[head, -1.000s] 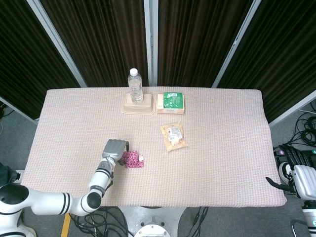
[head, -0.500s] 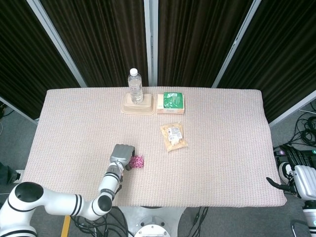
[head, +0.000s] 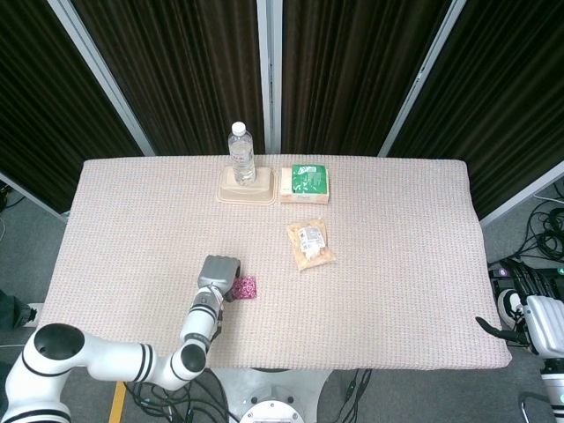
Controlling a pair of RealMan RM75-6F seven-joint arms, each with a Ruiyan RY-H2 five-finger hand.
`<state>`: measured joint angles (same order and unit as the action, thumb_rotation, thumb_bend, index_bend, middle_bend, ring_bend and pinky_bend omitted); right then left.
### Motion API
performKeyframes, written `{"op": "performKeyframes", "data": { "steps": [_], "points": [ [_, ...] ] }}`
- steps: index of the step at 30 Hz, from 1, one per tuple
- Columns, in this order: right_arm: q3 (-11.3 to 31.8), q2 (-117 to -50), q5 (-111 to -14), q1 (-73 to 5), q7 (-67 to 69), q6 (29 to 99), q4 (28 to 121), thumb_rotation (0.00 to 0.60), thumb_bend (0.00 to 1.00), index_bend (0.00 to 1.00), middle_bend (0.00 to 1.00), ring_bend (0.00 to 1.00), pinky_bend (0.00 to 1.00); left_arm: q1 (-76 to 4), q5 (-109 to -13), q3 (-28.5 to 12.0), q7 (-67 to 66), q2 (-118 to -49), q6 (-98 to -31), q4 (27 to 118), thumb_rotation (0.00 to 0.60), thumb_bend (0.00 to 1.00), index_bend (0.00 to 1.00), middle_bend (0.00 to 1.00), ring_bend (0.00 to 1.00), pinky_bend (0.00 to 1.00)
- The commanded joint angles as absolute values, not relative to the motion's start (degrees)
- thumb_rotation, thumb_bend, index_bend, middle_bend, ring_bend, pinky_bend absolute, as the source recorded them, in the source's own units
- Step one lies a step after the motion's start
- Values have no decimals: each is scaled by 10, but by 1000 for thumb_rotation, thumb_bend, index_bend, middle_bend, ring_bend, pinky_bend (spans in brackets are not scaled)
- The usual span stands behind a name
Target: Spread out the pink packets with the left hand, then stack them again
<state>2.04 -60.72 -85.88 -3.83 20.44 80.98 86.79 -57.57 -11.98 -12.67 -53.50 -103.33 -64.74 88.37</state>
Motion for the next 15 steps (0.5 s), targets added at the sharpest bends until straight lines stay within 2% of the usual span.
{"op": "performKeyframes", "data": {
  "steps": [1, 15],
  "points": [
    [21, -607, -858, -38, 205, 810, 867, 486, 61, 85, 56, 0, 0, -576, -118, -128, -536, -1033, -648, 884, 600, 217, 497, 907, 899, 969],
    [20, -607, -858, -37, 206, 809, 866, 492, 61, 86, 56, 0, 0, -580, -110, -129, -543, -1037, -646, 879, 600, 204, 493, 906, 898, 969]
  ]
}}
